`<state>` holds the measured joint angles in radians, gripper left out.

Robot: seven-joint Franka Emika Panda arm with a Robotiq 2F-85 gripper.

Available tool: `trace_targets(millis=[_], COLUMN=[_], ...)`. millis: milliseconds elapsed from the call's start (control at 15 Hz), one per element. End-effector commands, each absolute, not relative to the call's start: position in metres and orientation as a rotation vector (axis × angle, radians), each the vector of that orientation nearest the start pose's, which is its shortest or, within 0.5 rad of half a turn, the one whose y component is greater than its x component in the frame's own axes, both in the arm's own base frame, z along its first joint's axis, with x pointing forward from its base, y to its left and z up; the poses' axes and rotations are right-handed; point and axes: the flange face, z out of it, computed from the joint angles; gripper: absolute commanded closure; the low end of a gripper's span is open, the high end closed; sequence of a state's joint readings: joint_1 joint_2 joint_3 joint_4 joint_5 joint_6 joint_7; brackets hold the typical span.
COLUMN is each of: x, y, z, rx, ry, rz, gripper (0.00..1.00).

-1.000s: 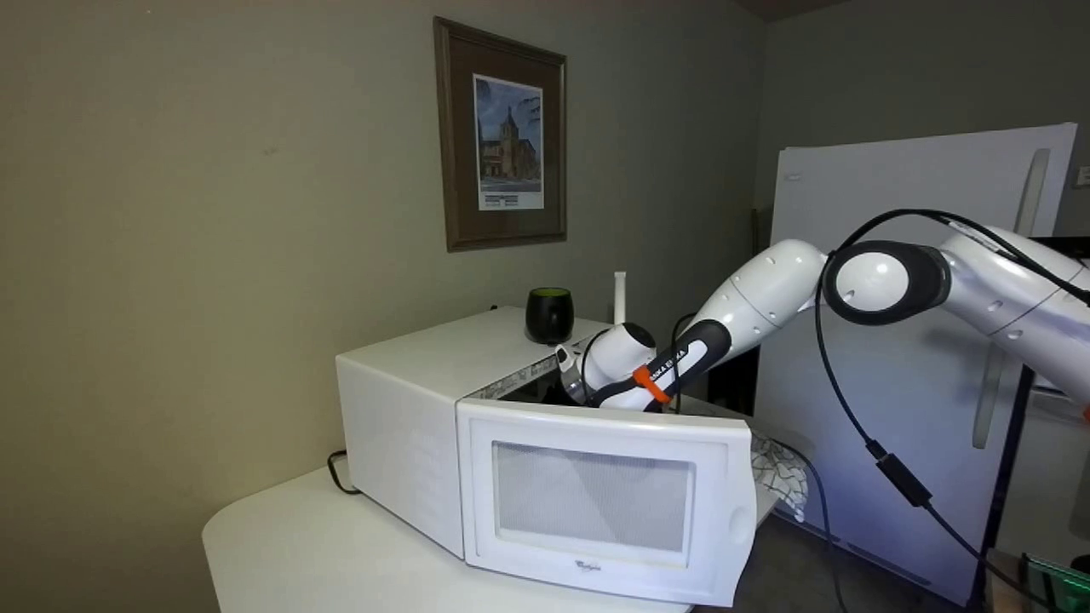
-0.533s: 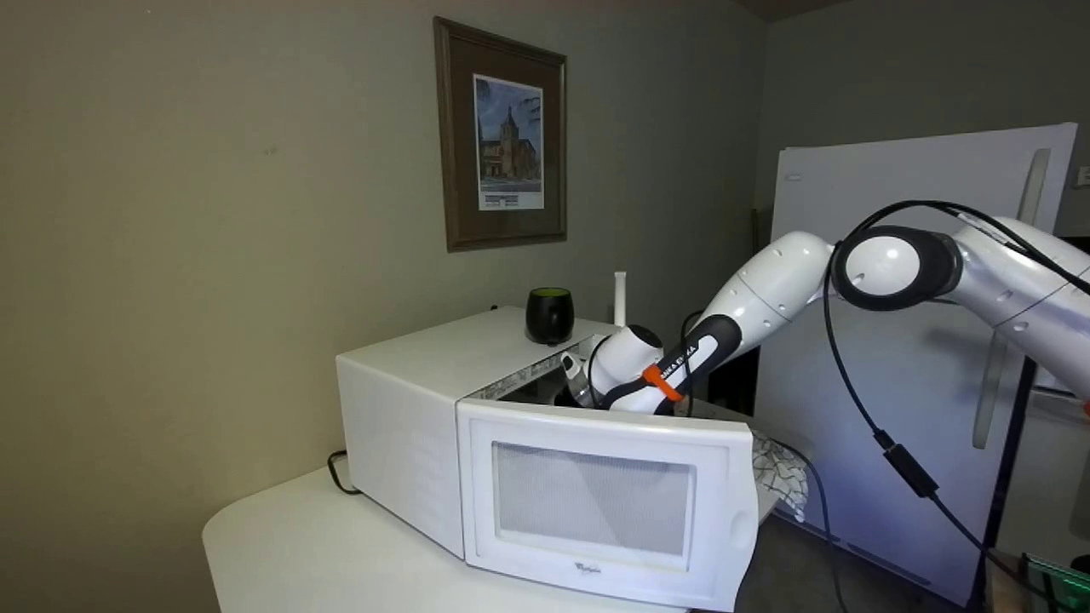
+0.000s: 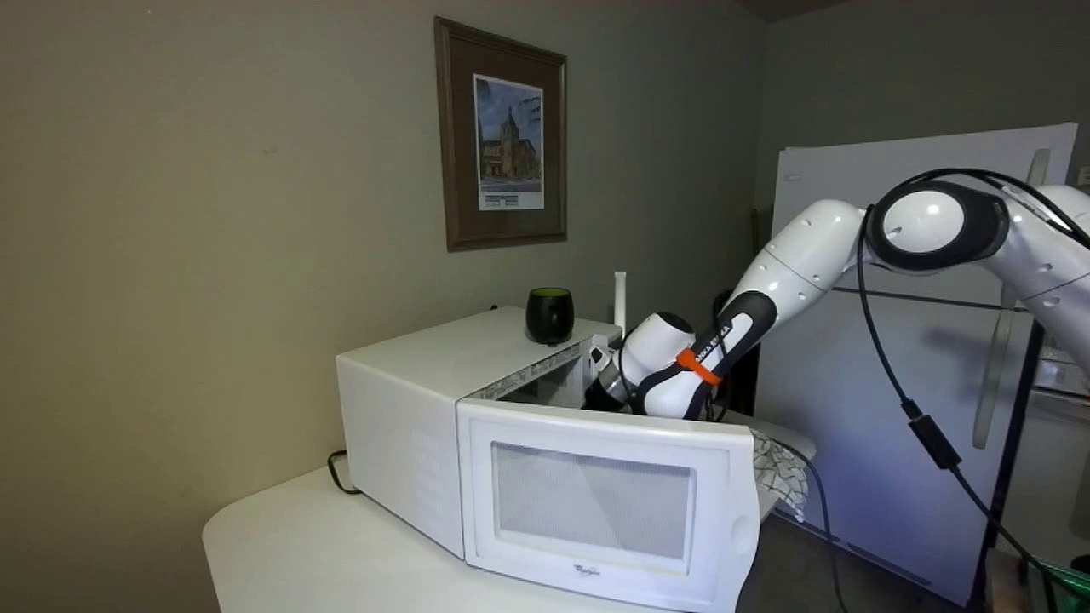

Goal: Put the spice bottle in the microwave

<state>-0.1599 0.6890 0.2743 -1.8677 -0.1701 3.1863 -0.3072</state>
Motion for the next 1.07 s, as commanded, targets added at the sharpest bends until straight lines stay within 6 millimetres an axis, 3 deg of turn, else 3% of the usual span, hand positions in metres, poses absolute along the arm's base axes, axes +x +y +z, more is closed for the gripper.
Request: trace_targets(millis=[0, 267, 733, 933, 1000], x=[0.631, 0.586, 0.51, 0.477, 0.466], y=[0.052, 0.046, 0.036, 0.013, -0.003], z=[0.251, 0.273, 0.303, 0.311, 0.312], rx=[-2.907, -2.876, -2.922, -3.052, -3.095], ry=[-0.65, -0.613, -0.311, -0.235, -0.201], rz=[-0.894, -0.814, -0.829, -0.775, -0.79], gripper=[0.0, 0.0, 0.0, 0.0, 0.0])
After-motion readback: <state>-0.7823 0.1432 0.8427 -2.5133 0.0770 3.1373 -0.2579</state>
